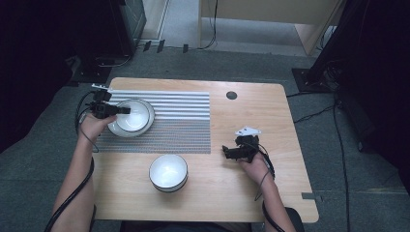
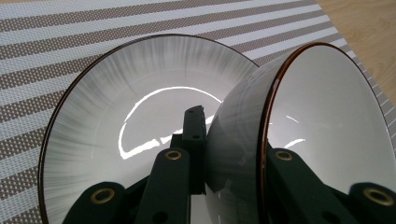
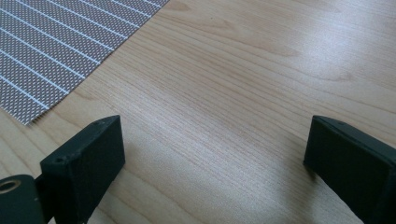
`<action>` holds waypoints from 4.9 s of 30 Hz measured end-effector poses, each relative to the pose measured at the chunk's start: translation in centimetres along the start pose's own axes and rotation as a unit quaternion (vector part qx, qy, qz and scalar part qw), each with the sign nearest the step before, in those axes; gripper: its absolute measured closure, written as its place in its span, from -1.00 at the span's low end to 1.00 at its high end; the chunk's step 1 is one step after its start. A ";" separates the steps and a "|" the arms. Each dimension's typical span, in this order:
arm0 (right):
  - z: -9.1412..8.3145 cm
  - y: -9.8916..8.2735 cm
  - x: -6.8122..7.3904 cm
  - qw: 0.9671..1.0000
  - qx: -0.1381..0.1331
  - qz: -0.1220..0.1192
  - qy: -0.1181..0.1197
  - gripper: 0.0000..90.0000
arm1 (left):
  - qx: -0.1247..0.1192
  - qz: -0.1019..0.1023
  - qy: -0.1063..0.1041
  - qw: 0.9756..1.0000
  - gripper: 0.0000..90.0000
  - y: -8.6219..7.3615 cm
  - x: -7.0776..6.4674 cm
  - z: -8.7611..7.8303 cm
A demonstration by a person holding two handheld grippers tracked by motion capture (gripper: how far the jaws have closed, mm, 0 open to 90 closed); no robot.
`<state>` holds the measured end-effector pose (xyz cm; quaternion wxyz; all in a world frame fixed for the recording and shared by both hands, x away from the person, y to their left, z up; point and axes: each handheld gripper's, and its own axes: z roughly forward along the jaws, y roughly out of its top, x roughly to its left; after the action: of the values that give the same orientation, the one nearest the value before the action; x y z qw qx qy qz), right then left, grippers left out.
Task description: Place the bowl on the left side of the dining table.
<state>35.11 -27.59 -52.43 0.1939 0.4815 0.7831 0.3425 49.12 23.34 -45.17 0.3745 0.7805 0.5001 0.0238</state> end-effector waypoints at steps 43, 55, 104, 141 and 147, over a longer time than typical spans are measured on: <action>0.0 0.0 0.0 1.000 0.000 0.000 0.000 -0.90 | -0.011 -0.065 -0.007 0.998 0.71 -1.2 3.4 1.2; 0.0 0.0 0.0 1.000 0.000 0.000 0.000 -0.90 | -0.013 -0.047 -0.004 0.999 0.28 -1.0 3.0 0.1; 0.0 0.0 0.1 1.000 0.001 -0.004 0.004 -0.90 | -0.006 -0.040 -0.004 0.999 -0.13 -4.5 -1.0 -4.3; 0.0 0.0 0.1 1.000 0.000 -0.005 0.004 -0.90 | 0.017 0.017 -0.050 0.998 -0.15 -6.5 -5.6 -2.9; 0.0 0.0 0.1 1.000 0.001 -0.005 0.005 -0.90 | 0.009 0.036 -0.065 0.997 -0.16 -6.6 -6.5 -2.0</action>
<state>35.04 -27.54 -52.43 0.1916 0.4765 0.7863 0.3434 40.02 20.69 -45.50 0.3979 0.8015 0.4461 -0.0183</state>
